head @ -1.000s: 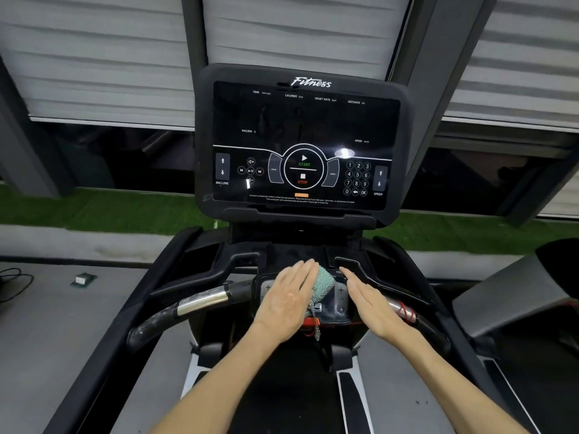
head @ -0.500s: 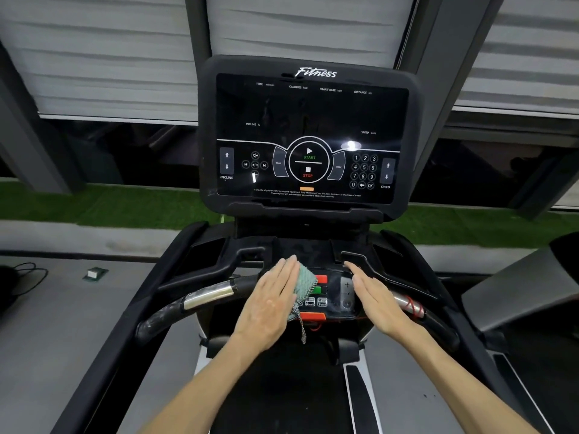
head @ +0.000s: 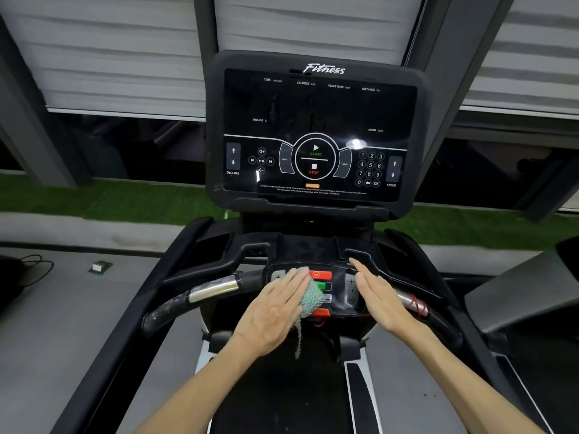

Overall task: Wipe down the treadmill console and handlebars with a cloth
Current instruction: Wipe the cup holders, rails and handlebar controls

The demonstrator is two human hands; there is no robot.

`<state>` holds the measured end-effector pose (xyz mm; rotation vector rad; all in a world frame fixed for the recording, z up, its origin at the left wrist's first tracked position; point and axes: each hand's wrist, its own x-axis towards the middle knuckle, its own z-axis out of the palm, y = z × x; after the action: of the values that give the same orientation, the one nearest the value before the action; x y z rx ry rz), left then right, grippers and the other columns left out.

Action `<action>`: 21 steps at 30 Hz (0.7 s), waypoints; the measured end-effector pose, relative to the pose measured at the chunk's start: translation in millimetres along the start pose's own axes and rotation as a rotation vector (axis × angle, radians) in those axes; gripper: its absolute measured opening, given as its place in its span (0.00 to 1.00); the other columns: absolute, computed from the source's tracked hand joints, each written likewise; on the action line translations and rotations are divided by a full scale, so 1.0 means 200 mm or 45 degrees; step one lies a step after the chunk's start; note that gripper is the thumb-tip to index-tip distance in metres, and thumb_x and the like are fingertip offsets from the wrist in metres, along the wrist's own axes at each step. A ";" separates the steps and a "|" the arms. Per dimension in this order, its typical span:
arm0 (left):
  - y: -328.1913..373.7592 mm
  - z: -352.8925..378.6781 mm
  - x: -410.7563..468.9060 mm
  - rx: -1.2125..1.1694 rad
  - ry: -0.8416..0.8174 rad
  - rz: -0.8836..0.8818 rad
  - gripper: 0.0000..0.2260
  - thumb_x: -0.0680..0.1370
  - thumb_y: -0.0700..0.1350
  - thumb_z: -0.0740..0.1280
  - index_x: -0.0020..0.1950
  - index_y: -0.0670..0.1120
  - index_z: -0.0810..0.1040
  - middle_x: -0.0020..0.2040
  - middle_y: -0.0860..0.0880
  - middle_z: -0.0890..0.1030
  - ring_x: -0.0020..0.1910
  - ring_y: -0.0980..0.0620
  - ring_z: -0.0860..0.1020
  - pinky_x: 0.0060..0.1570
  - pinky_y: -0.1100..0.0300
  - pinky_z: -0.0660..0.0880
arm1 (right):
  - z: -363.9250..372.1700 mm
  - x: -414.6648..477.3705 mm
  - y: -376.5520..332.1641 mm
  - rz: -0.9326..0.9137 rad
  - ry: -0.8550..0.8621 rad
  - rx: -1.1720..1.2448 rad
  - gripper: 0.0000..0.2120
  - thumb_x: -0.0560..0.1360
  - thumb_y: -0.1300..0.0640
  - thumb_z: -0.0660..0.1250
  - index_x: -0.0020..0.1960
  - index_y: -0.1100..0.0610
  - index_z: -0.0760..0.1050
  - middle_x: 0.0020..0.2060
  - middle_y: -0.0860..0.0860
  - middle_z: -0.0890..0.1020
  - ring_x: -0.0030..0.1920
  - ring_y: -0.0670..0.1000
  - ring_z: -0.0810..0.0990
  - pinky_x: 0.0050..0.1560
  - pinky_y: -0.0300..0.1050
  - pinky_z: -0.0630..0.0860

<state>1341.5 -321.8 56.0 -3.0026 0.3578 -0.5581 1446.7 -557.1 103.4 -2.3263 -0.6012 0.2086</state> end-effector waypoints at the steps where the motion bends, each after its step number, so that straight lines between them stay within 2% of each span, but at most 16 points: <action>1: 0.01 -0.01 0.03 0.015 0.005 0.017 0.26 0.84 0.50 0.48 0.80 0.41 0.52 0.80 0.44 0.52 0.79 0.47 0.52 0.76 0.51 0.54 | 0.00 0.00 0.00 0.000 -0.005 0.003 0.22 0.84 0.48 0.47 0.77 0.47 0.58 0.62 0.57 0.78 0.64 0.51 0.72 0.52 0.15 0.53; 4: -0.03 -0.04 0.03 0.060 -0.034 0.101 0.27 0.84 0.52 0.50 0.80 0.42 0.51 0.80 0.45 0.51 0.79 0.48 0.51 0.76 0.52 0.53 | -0.02 -0.01 -0.02 -0.015 -0.047 0.035 0.22 0.84 0.46 0.47 0.77 0.46 0.57 0.67 0.39 0.70 0.68 0.42 0.65 0.61 0.22 0.52; 6: -0.11 -0.05 -0.02 0.091 -0.084 0.203 0.28 0.84 0.53 0.50 0.80 0.43 0.49 0.81 0.45 0.50 0.79 0.49 0.50 0.76 0.52 0.52 | -0.03 -0.02 -0.02 -0.013 -0.066 0.040 0.22 0.83 0.44 0.46 0.76 0.44 0.57 0.67 0.36 0.66 0.70 0.42 0.62 0.70 0.35 0.53; 7: -0.15 -0.05 -0.03 0.104 -0.103 0.241 0.28 0.84 0.53 0.50 0.80 0.43 0.48 0.81 0.45 0.49 0.79 0.49 0.49 0.76 0.51 0.52 | -0.03 -0.02 -0.02 -0.006 -0.064 0.029 0.22 0.83 0.44 0.46 0.76 0.44 0.57 0.66 0.37 0.68 0.70 0.42 0.63 0.70 0.37 0.54; 11: -0.07 -0.03 0.03 0.122 -0.072 0.264 0.27 0.84 0.53 0.51 0.80 0.43 0.50 0.80 0.44 0.50 0.79 0.48 0.49 0.76 0.50 0.51 | -0.01 -0.02 -0.04 -0.028 -0.007 -0.085 0.21 0.84 0.48 0.48 0.76 0.47 0.58 0.60 0.43 0.76 0.57 0.39 0.68 0.57 0.25 0.54; 13: 0.08 0.01 0.12 0.105 -0.054 0.317 0.27 0.84 0.53 0.51 0.80 0.43 0.49 0.80 0.45 0.49 0.79 0.47 0.49 0.76 0.50 0.49 | -0.01 -0.02 -0.03 -0.043 -0.011 -0.120 0.21 0.84 0.48 0.48 0.76 0.47 0.58 0.60 0.49 0.79 0.58 0.43 0.73 0.56 0.23 0.58; 14: 0.14 0.02 0.16 0.096 -0.051 0.340 0.27 0.84 0.53 0.51 0.80 0.43 0.50 0.80 0.45 0.50 0.79 0.47 0.50 0.76 0.51 0.48 | -0.01 -0.01 -0.02 -0.058 -0.033 -0.120 0.22 0.83 0.47 0.48 0.77 0.47 0.58 0.62 0.50 0.78 0.61 0.45 0.74 0.59 0.25 0.60; 17: 0.24 0.04 0.25 0.081 -0.050 0.355 0.26 0.83 0.53 0.52 0.79 0.43 0.53 0.80 0.45 0.55 0.79 0.49 0.53 0.76 0.52 0.51 | -0.03 -0.01 0.02 -0.134 -0.094 -0.160 0.24 0.83 0.45 0.47 0.78 0.48 0.54 0.71 0.45 0.69 0.70 0.44 0.66 0.72 0.41 0.60; 19: 0.21 0.02 0.24 0.070 -0.056 0.372 0.27 0.84 0.53 0.53 0.80 0.44 0.52 0.80 0.46 0.53 0.79 0.49 0.52 0.76 0.52 0.53 | -0.04 -0.01 0.03 -0.191 -0.069 -0.295 0.28 0.82 0.41 0.43 0.78 0.51 0.52 0.75 0.45 0.59 0.75 0.44 0.56 0.76 0.45 0.53; 21: 0.12 0.00 0.19 0.092 -0.054 0.396 0.28 0.84 0.53 0.54 0.80 0.44 0.51 0.80 0.46 0.51 0.79 0.49 0.50 0.76 0.52 0.52 | -0.04 0.01 0.02 -0.259 -0.038 -0.430 0.35 0.78 0.35 0.37 0.79 0.53 0.50 0.76 0.44 0.50 0.77 0.43 0.46 0.77 0.45 0.46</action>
<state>1370.5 -354.4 67.2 -2.8043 0.7646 -0.4665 1451.8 -564.0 105.3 -2.5636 -0.9437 0.0487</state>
